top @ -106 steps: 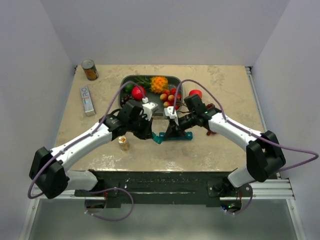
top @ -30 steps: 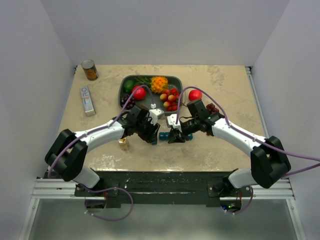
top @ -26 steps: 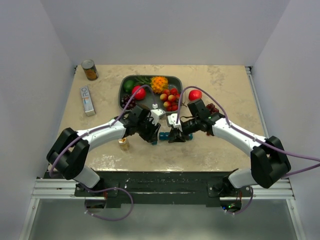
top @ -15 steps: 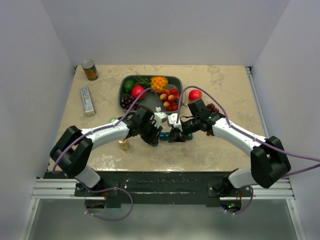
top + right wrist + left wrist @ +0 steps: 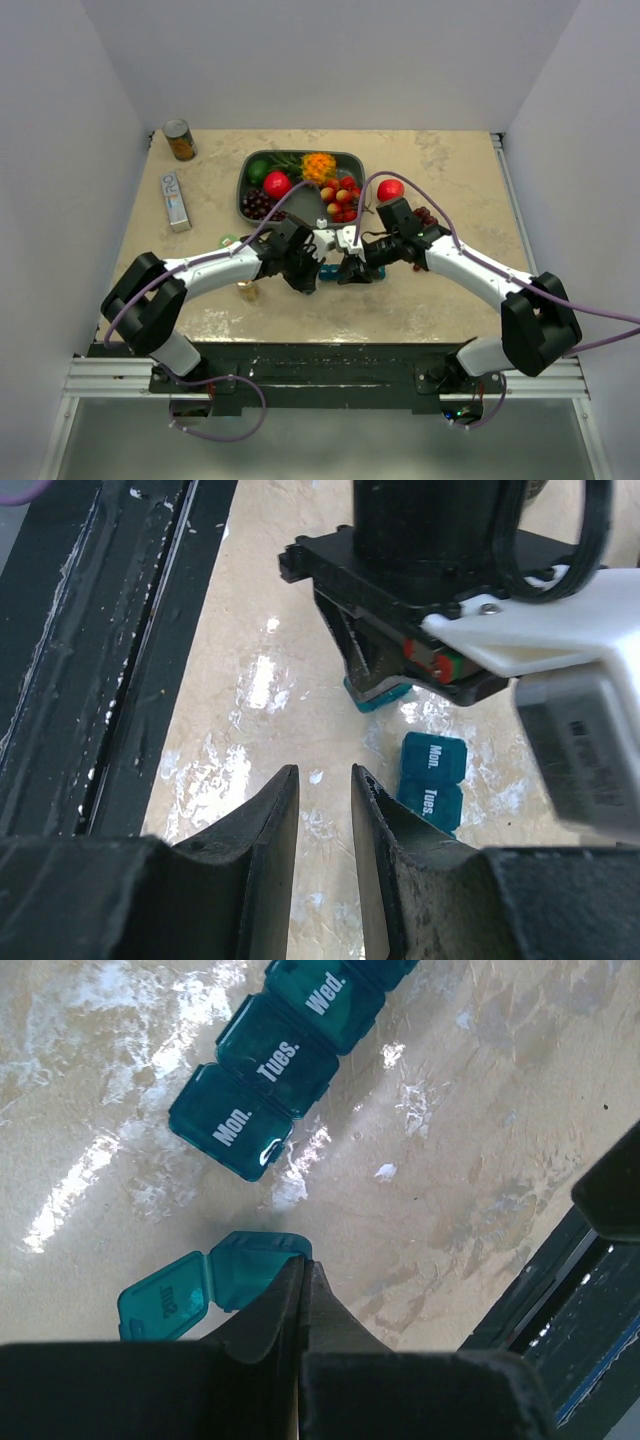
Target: Sort the pills into containers
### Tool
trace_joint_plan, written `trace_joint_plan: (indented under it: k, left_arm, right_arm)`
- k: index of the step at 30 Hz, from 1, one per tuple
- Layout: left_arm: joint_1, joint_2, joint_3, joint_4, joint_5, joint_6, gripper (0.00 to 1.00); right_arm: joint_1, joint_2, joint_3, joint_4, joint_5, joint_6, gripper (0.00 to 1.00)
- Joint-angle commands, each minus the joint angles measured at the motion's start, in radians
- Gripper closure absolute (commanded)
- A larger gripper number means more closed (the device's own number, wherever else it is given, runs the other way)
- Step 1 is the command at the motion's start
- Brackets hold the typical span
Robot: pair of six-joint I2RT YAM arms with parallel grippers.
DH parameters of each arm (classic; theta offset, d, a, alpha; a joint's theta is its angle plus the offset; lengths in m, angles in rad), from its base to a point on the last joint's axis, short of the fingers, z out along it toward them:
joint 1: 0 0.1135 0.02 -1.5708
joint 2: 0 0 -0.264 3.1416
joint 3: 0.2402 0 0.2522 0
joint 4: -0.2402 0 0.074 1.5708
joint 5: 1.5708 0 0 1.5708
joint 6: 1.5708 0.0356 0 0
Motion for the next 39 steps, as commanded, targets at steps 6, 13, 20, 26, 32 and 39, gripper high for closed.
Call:
trace_joint_plan:
  k: [6, 13, 20, 26, 32, 39]
  left_arm:
    - [-0.093, -0.003, 0.040, -0.040, -0.153, 0.015, 1.00]
    - [-0.160, 0.014, 0.045, -0.037, -0.268, -0.002, 1.00]
    - [-0.220, 0.032, 0.053, 0.024, -0.245, 0.032, 1.00]
    - [-0.235, 0.064, 0.092, 0.054, -0.175, 0.101, 1.00]
    - [-0.252, 0.125, 0.160, 0.051, -0.124, 0.133, 1.00]
    - [-0.272, 0.170, 0.180, 0.035, -0.122, 0.141, 1.00]
  right_arm:
    - [-0.023, -0.011, 0.040, -0.009, -0.012, 0.001, 0.69]
    - [-0.033, -0.016, 0.040, -0.011, -0.017, -0.001, 0.69]
    - [-0.091, -0.044, 0.057, -0.051, -0.023, -0.028, 0.69]
    - [-0.167, -0.094, 0.066, -0.083, -0.040, -0.055, 0.69]
    - [-0.217, -0.113, 0.075, -0.107, -0.063, -0.073, 0.69]
    - [-0.233, -0.117, 0.075, -0.111, -0.075, -0.078, 0.69]
